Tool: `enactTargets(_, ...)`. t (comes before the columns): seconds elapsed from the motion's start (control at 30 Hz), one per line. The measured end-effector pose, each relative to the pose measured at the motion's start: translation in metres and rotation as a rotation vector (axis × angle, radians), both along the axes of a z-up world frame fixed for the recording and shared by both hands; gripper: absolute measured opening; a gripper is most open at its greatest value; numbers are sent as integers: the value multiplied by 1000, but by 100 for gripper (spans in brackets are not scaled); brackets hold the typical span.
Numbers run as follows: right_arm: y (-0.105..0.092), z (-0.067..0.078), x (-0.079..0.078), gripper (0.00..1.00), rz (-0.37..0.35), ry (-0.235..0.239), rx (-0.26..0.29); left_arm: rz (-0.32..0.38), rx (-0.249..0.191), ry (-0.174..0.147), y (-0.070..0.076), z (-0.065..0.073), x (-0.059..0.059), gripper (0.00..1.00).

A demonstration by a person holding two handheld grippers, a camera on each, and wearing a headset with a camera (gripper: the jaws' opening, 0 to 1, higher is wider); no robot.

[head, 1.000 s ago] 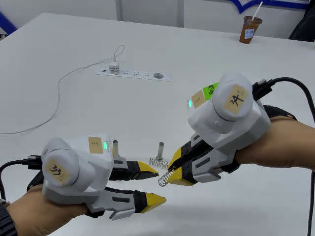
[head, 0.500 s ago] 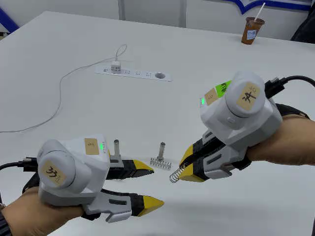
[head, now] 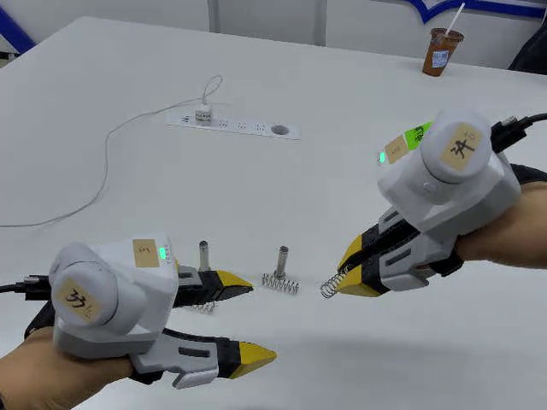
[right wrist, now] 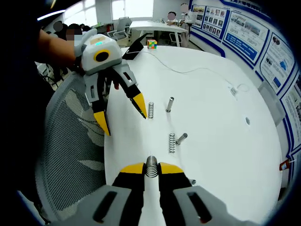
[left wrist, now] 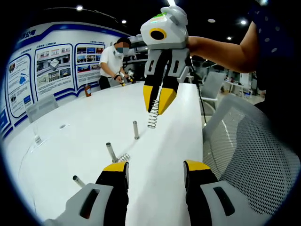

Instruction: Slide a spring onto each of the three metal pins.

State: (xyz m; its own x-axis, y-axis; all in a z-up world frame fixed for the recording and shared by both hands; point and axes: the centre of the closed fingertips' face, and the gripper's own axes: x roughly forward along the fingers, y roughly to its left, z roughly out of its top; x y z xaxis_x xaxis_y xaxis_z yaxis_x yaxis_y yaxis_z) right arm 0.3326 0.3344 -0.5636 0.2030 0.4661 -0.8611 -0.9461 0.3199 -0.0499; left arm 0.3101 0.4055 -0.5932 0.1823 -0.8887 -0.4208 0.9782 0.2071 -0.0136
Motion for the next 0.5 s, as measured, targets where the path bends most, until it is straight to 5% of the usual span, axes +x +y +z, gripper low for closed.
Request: enactTargets(0.5, -37, 6, 26, 12, -77, -33, -67, 57, 11, -8, 19, -1, 7, 56)
